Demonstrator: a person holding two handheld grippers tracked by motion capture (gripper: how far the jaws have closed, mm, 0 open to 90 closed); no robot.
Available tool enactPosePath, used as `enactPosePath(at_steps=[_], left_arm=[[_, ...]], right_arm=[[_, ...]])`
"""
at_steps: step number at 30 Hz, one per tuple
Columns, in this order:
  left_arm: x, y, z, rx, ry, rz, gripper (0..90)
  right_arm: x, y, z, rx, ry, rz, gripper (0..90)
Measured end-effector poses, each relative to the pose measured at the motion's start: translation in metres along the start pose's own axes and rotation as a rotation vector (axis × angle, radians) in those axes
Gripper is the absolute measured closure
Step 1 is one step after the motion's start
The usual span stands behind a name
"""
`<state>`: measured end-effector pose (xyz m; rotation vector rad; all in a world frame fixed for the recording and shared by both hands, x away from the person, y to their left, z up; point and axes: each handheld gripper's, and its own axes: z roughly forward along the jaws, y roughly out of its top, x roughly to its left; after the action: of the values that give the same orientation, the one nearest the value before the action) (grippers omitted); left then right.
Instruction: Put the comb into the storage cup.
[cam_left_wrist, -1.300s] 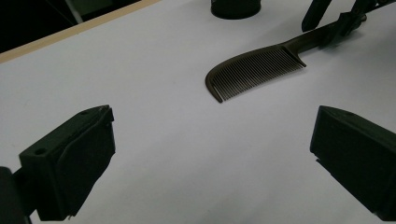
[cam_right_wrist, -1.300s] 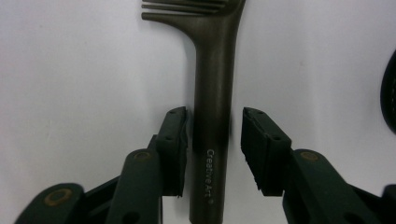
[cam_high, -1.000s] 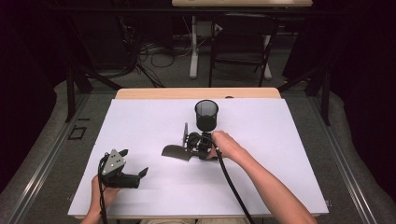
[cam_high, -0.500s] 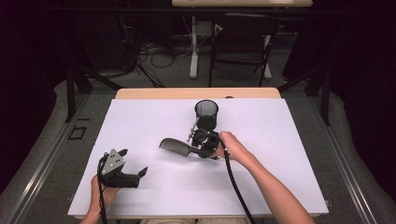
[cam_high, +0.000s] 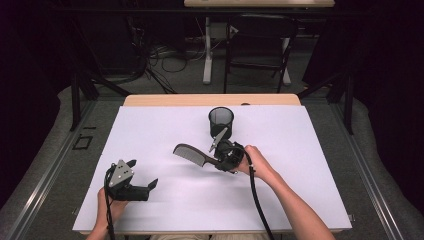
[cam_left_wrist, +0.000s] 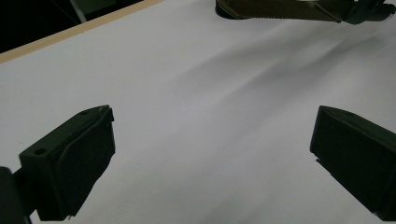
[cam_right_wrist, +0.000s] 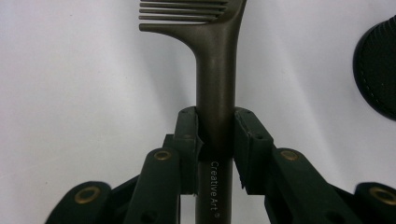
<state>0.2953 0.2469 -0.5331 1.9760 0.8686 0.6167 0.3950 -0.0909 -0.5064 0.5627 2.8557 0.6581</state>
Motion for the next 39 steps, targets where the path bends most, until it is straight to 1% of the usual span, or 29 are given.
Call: enactPosePath(at_steps=[3, 4, 5, 7, 8, 13, 14, 16, 19, 22, 24, 26, 29, 34, 39], left_arm=[[0.000, 0.000, 0.000, -0.002, 0.000, -0.003, 0.2], [0.000, 0.000, 0.000, -0.003, -0.001, -0.005, 0.2], [0.000, 0.000, 0.000, -0.002, -0.001, -0.003, 0.2], [0.000, 0.000, 0.000, -0.002, -0.001, -0.003, 0.2], [0.000, 0.000, 0.000, -0.003, -0.002, -0.003, 0.2], [0.001, 0.000, 0.000, -0.003, -0.003, -0.006, 0.2], [0.001, 0.000, 0.000, -0.003, -0.002, -0.007, 0.2], [0.000, 0.000, 0.000, -0.005, -0.001, -0.009, 0.2], [0.000, 0.000, 0.000, -0.006, 0.001, -0.006, 0.2], [0.001, 0.000, 0.000, -0.006, 0.002, -0.010, 0.2], [0.001, 0.000, 0.000, -0.003, 0.002, -0.006, 0.2], [0.000, 0.000, 0.000, -0.007, 0.002, -0.007, 0.2], [0.001, 0.000, -0.001, -0.008, 0.003, -0.004, 0.2], [0.001, 0.000, 0.000, -0.007, 0.003, -0.008, 0.2], [0.001, 0.000, 0.000, -0.008, 0.006, -0.007, 0.2]], right_arm=[[0.002, -0.004, -0.002, -0.011, -0.006, 0.011, 72.9], [0.002, -0.005, -0.002, -0.019, -0.007, 0.007, 72.9], [0.002, -0.007, -0.004, -0.039, -0.009, 0.012, 72.9], [0.003, -0.008, -0.005, -0.043, -0.012, 0.013, 73.0], [0.004, -0.009, -0.007, -0.065, -0.019, 0.019, 72.9], [0.006, -0.013, -0.010, -0.074, -0.020, 0.023, 72.9], [0.006, -0.015, -0.010, -0.082, -0.021, 0.019, 72.9], [0.007, -0.017, -0.010, -0.097, -0.023, 0.030, 72.9], [0.008, -0.021, -0.010, -0.107, -0.028, 0.032, 72.9], [0.009, -0.024, -0.013, -0.146, -0.032, 0.043, 72.9], [0.009, -0.026, -0.015, -0.162, -0.038, 0.040, 72.9], [0.010, -0.027, -0.015, -0.161, -0.040, 0.042, 72.9], [0.011, -0.029, -0.016, -0.178, -0.048, 0.038, 72.9], [0.011, -0.033, -0.019, -0.200, -0.053, 0.057, 72.9], [0.011, -0.036, -0.021, -0.219, -0.051, 0.065, 73.0]])
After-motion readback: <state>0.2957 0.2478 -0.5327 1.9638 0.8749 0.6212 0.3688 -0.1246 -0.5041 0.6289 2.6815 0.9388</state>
